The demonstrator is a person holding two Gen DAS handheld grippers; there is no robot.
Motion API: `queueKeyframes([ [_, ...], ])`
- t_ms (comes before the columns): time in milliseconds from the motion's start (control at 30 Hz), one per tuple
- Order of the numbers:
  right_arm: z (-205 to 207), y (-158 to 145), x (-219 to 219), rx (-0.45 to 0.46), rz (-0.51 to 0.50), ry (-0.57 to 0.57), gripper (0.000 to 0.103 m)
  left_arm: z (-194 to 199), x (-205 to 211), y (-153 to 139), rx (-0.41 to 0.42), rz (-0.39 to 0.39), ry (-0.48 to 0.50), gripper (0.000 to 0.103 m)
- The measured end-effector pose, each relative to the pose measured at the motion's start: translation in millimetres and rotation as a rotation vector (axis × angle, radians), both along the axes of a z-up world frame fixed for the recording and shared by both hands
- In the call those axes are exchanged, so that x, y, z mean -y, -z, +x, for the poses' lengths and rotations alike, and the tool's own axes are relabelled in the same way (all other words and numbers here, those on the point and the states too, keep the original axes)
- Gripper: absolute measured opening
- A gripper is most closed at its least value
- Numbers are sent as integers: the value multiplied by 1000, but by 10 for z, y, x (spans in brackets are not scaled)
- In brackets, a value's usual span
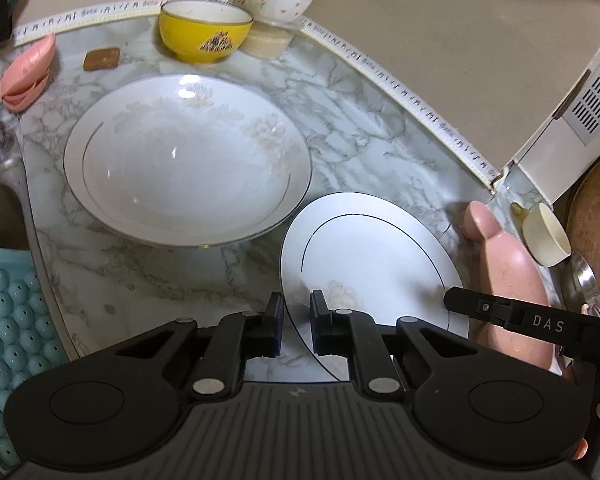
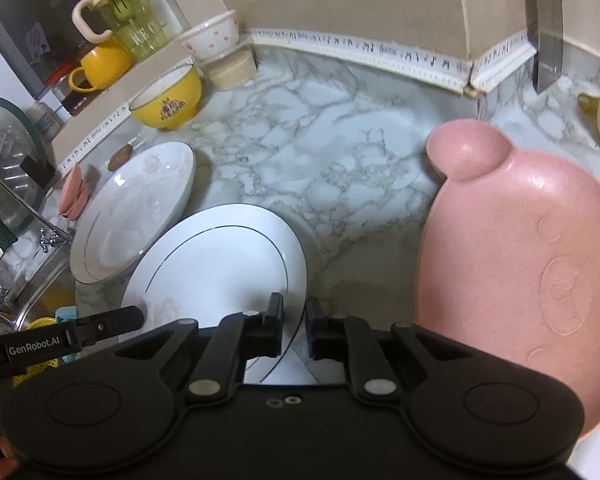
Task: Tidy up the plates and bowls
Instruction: 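Lift the flat white plate and lower it into the deep white plate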
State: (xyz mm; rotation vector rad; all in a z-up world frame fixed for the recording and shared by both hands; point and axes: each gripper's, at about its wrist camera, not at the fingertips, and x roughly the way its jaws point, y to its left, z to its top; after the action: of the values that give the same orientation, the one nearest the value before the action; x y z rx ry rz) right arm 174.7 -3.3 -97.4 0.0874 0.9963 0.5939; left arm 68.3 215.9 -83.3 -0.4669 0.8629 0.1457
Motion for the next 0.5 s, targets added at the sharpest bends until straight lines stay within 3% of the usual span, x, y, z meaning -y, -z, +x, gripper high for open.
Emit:
queueKeyframes([
  [500, 155, -297, -448, 66, 2, -51, 12, 80, -436, -261, 30, 32, -72, 12],
])
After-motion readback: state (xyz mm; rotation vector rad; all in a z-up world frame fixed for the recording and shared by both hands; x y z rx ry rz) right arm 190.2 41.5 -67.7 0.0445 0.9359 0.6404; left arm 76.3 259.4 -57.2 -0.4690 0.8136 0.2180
